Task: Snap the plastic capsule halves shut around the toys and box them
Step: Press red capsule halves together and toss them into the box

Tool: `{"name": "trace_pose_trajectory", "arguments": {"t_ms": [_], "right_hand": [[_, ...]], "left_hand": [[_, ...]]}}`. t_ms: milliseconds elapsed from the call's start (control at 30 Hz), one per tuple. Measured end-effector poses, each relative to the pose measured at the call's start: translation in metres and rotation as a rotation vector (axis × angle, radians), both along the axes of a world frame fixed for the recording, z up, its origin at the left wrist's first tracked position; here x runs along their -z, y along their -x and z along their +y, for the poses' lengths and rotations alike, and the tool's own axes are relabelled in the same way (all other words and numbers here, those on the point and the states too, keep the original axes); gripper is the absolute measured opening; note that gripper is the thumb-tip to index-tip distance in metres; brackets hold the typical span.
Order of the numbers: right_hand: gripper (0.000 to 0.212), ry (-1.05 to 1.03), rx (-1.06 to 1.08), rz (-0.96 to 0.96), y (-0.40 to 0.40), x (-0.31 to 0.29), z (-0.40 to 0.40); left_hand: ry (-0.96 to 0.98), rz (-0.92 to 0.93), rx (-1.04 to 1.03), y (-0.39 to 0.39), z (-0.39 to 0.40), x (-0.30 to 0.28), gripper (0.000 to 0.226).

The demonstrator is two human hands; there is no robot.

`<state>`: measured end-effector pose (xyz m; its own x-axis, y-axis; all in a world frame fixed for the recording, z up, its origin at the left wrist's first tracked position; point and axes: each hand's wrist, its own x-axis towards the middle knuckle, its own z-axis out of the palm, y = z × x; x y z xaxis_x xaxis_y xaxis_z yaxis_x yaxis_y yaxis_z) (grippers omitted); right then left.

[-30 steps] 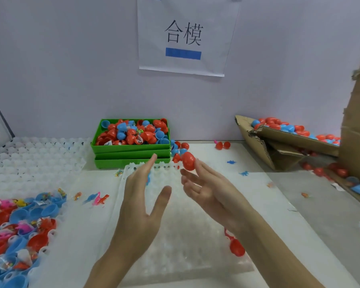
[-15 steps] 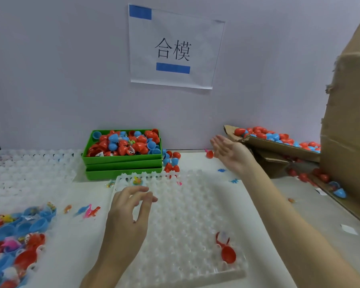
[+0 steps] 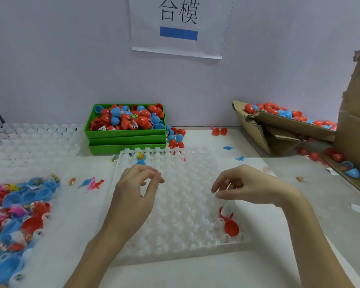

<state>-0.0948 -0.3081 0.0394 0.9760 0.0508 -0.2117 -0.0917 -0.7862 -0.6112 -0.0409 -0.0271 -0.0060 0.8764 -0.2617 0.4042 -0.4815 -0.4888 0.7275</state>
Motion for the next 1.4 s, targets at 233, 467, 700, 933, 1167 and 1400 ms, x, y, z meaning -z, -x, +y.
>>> {"name": "trace_pose_trajectory", "arguments": {"t_ms": [233,467,700,933,1167,1400], "right_hand": [[0.027,0.152,-0.083,0.082,0.015,0.001,-0.013],[0.014,0.199,-0.087,0.038,0.011,0.006,-0.006],[0.018,-0.069,-0.017,-0.199,0.018,-0.010,-0.012],[0.027,-0.331,0.049,-0.340,-0.003,0.000,0.045],[0.033,-0.544,0.193,-0.257,-0.008,0.012,0.073],[0.021,-0.734,0.238,-0.241,-0.006,0.010,0.083]], "left_hand": [[0.001,-0.001,0.010,-0.001,0.001,0.000,0.020],[-0.003,0.010,0.019,-0.002,-0.001,0.001,0.021],[0.072,0.047,0.119,0.002,-0.003,0.002,0.011],[0.195,0.097,0.403,0.022,-0.024,0.006,0.051],[0.367,0.106,0.216,0.012,-0.016,0.004,0.031],[0.384,0.141,0.160,0.008,-0.012,0.000,0.028]]}}
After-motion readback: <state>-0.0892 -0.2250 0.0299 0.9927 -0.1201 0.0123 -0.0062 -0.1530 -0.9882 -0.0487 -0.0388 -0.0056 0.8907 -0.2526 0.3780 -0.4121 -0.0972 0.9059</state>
